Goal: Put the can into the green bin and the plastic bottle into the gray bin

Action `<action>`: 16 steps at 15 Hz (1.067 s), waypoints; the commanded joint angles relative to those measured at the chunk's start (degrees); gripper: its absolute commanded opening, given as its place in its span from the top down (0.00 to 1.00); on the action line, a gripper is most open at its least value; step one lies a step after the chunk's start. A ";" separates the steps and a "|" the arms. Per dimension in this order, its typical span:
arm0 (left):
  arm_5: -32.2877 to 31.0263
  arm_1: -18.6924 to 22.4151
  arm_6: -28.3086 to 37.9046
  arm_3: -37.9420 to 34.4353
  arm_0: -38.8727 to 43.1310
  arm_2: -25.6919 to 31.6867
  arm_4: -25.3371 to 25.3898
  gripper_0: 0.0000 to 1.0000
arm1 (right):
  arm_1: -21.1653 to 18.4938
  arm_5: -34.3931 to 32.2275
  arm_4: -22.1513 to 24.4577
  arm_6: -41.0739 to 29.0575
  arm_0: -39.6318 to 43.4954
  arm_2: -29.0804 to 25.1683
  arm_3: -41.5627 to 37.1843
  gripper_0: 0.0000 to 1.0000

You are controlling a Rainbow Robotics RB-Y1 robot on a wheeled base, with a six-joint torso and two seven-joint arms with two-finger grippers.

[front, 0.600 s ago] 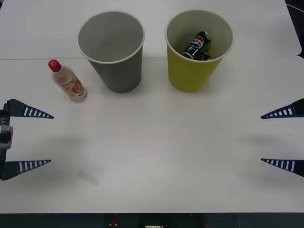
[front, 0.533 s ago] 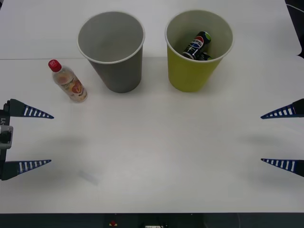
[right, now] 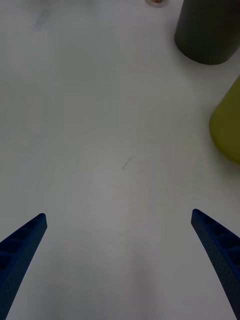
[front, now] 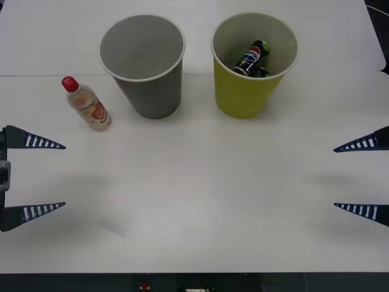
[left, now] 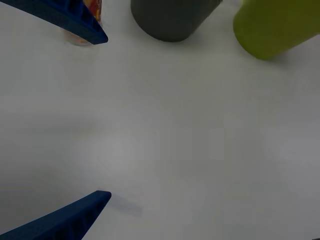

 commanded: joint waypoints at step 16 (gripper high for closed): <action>40.99 -3.62 4.69 2.31 14.81 -11.71 31.21 0.00 | 0.00 0.00 0.00 0.00 0.00 0.00 0.00 0.00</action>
